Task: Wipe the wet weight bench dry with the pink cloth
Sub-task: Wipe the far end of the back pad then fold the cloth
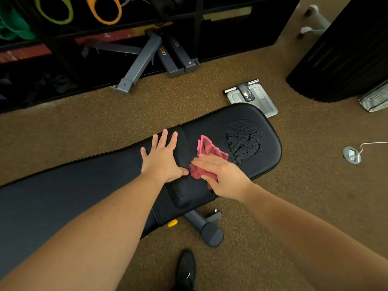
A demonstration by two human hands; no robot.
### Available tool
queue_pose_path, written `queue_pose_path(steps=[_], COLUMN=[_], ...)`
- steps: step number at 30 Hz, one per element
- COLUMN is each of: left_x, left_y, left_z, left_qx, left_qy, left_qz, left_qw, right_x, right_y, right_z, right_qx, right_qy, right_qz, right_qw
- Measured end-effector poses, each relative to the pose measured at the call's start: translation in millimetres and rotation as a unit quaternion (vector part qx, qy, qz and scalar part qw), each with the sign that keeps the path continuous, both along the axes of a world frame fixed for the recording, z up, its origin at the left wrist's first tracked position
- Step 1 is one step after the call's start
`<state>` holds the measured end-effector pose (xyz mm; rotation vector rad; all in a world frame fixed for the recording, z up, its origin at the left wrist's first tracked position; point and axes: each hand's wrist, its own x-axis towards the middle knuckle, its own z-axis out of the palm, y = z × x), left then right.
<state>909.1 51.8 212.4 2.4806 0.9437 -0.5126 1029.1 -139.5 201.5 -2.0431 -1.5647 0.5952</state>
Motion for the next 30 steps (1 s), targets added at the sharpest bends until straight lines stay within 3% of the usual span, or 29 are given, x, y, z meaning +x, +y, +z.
queue_pose_path(steps=[6, 8, 13, 17, 19, 21, 23, 25, 27, 30], left_x=[0, 0, 0, -1, -1, -1, -1, -2, -2, -1], left_y=[-1, -1, -1, -1, -1, -1, -1, -1, -1, -2], left_z=[-1, -1, -1, -1, -1, -2, -3, -4, -4, -4], left_qx=[0.002, 0.0, -0.005, -0.005, -0.006, -0.005, -0.003, -0.003, -0.004, -0.008], left_qy=[0.002, 0.003, 0.002, 0.001, -0.003, -0.007, -0.007, -0.009, -0.01, -0.01], left_qz=[0.002, 0.002, 0.005, 0.004, 0.004, 0.003, 0.002, 0.004, 0.006, 0.007], left_qw=[1.0, 1.0, 1.0, 1.0, 1.0, 1.0, 1.0, 1.0, 1.0, 1.0], right_x=[-11, -13, -2, 31, 48, 59, 58, 48, 33, 25], right_y=[-33, -38, -14, 38, 60, 73, 78, 81, 82, 75], right_z=[4, 10, 52, 73, 64, 49, 38, 30, 16, -4], right_qx=[-0.005, -0.001, 0.019, 0.082, 0.027, -0.054, -0.039, -0.031, -0.108, -0.125], right_qy=[0.028, 0.064, 0.195, 0.257, 0.207, 0.024, -0.124, -0.18, -0.209, -0.213], right_qz=[-0.012, -0.068, -0.257, -0.295, -0.261, -0.183, -0.151, -0.142, -0.11, -0.082], right_qw=[1.0, 0.996, 0.946, 0.916, 0.942, 0.981, 0.98, 0.973, 0.966, 0.966])
